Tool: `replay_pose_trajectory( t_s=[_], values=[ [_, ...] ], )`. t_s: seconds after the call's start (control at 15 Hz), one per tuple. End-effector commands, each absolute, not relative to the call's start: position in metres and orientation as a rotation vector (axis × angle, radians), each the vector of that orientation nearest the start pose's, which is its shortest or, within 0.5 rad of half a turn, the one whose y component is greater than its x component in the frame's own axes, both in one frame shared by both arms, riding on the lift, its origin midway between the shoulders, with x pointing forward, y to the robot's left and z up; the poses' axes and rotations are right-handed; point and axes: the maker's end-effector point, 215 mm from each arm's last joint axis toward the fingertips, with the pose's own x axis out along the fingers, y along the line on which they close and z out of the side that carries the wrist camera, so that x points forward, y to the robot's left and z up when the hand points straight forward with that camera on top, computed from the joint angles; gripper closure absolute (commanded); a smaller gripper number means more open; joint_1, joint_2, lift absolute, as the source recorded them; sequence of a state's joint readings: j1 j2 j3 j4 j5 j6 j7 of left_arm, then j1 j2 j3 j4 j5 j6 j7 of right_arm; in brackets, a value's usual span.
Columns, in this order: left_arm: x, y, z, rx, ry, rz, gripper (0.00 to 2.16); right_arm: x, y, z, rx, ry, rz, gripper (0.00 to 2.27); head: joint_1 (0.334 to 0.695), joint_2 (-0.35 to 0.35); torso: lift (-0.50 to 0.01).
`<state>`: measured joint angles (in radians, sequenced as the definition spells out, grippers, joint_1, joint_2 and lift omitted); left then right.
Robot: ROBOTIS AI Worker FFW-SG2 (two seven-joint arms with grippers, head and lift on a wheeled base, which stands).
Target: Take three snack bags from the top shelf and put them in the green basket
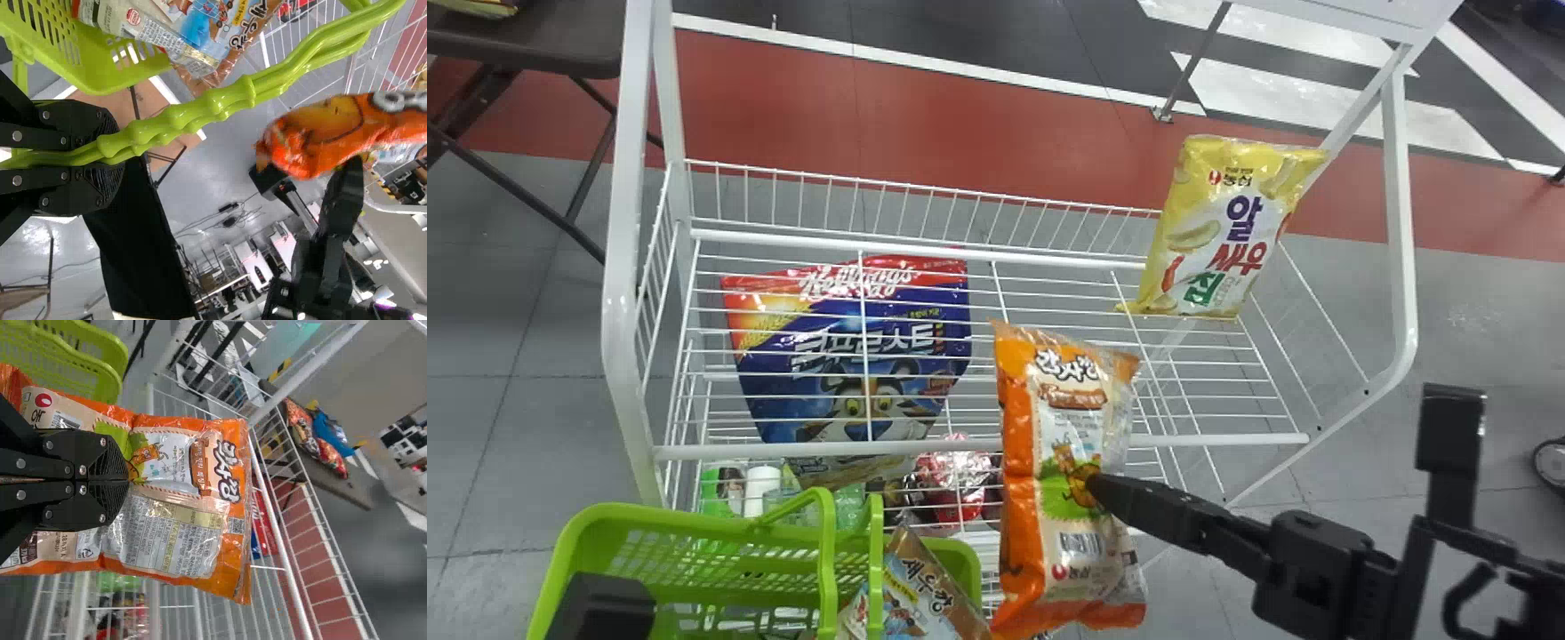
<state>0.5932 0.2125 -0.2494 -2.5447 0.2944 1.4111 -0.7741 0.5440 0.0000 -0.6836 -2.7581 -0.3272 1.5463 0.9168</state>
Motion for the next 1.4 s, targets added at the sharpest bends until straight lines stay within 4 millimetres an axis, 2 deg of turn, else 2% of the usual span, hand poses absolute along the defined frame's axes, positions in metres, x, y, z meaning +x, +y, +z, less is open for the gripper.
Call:
replay_pose_trajectory(
  t_s=[0.0, 0.13, 0.27, 0.47, 0.67, 0.8, 0.87, 1.0, 1.07, 1.13, 1.2, 1.33],
  values=[
    [0.135, -0.031, -0.386, -0.429, 1.059, -1.206, 2.02, 0.242, -0.241, -0.332, 0.472, 0.802, 0.461, 2.25, 0.695, -0.35, -0.037],
    [0.14, -0.035, -0.382, -0.434, 1.038, -1.208, 2.02, 0.233, -0.213, -0.357, 0.486, 0.877, 0.498, 2.25, 0.695, -0.35, -0.037],
    [0.144, -0.038, -0.38, -0.431, 1.034, -1.216, 2.02, 0.217, -0.184, -0.392, 0.486, 0.989, 0.546, 2.25, 0.695, -0.35, -0.037],
    [0.146, -0.036, -0.381, -0.428, 1.035, -1.211, 2.02, 0.197, -0.138, -0.422, 0.481, 1.096, 0.638, 2.25, 0.695, -0.35, -0.037],
    [0.145, -0.036, -0.38, -0.433, 1.035, -1.216, 2.02, 0.18, -0.097, -0.433, 0.491, 1.153, 0.742, 2.25, 0.695, -0.35, -0.037],
    [0.145, -0.036, -0.38, -0.435, 1.036, -1.216, 2.02, 0.173, -0.074, -0.426, 0.531, 1.155, 0.821, 2.25, 0.695, -0.35, -0.037],
    [0.145, -0.036, -0.38, -0.435, 1.036, -1.216, 2.02, 0.173, -0.069, -0.422, 0.544, 1.149, 0.843, 2.25, 0.695, -0.35, -0.037],
    [0.142, -0.036, -0.379, -0.44, 1.038, -1.222, 2.02, 0.178, -0.071, -0.428, 0.551, 1.155, 0.835, 2.17, 0.695, -0.35, -0.037],
    [0.142, -0.036, -0.379, -0.44, 1.037, -1.222, 2.02, 0.181, -0.076, -0.432, 0.548, 1.158, 0.819, 1.6, 0.695, -0.35, -0.037],
    [0.141, -0.036, -0.38, -0.443, 1.039, -1.223, 2.02, 0.184, -0.085, -0.436, 0.54, 1.158, 0.788, 0.4, 0.695, -0.35, -0.037],
    [0.142, -0.035, -0.38, -0.44, 1.038, -1.219, 2.02, 0.188, -0.096, -0.435, 0.536, 1.148, 0.76, 0.0, 0.695, -0.35, -0.037],
    [0.142, -0.035, -0.379, -0.439, 1.037, -1.218, 2.02, 0.19, -0.116, -0.435, 0.513, 1.14, 0.695, 0.01, 0.695, -0.35, -0.037]
  ],
)
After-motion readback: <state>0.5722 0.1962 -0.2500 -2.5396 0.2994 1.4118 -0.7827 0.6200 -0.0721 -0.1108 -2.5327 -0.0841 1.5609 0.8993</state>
